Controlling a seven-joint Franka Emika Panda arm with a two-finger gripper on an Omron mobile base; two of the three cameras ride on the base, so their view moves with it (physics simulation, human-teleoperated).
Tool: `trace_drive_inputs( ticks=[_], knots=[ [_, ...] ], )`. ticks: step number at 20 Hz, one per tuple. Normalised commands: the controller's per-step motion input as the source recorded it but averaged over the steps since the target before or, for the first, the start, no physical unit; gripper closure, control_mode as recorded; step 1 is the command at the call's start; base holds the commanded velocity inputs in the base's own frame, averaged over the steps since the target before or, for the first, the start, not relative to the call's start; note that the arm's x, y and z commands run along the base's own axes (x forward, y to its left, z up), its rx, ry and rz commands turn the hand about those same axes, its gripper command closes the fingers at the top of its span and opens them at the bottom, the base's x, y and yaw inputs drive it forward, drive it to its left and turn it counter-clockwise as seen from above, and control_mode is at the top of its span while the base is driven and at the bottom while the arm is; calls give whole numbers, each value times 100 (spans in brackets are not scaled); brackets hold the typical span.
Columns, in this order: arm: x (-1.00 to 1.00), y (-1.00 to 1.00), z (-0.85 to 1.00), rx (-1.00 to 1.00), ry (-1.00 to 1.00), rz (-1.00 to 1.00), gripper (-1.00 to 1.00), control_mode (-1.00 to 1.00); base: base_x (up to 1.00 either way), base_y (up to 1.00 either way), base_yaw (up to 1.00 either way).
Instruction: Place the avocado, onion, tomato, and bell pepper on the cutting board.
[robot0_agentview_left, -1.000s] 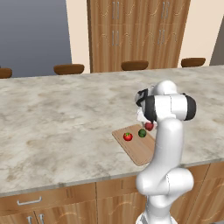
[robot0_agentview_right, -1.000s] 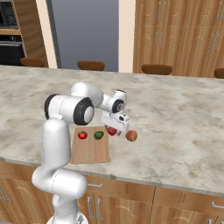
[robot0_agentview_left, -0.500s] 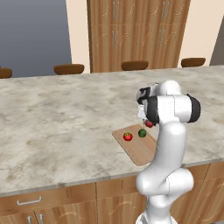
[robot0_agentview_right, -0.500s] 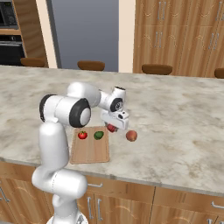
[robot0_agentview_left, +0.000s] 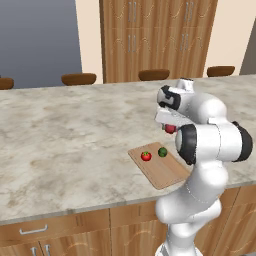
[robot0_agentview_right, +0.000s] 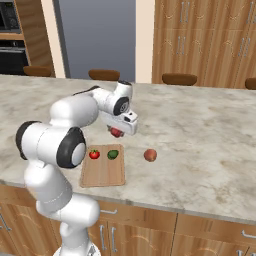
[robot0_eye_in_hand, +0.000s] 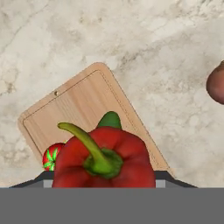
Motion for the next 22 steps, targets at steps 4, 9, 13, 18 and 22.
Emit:
trace_drive_inputs(
  ticks=[4, 9, 13, 18, 22],
  knots=[
    [-82, 42, 96, -1, -2, 13, 100, -100, 0, 0, 0],
    [-78, 52, 47, -4, 0, 10, 100, -100, 0, 0, 0],
    [-44, 15, -23, -4, 1, 4, 100, -100, 0, 0, 0],
    [-10, 3, -60, -4, 0, 1, 100, -100, 0, 0, 0],
    [0, 27, -44, -5, 0, 1, 100, -100, 0, 0, 0]
  ],
)
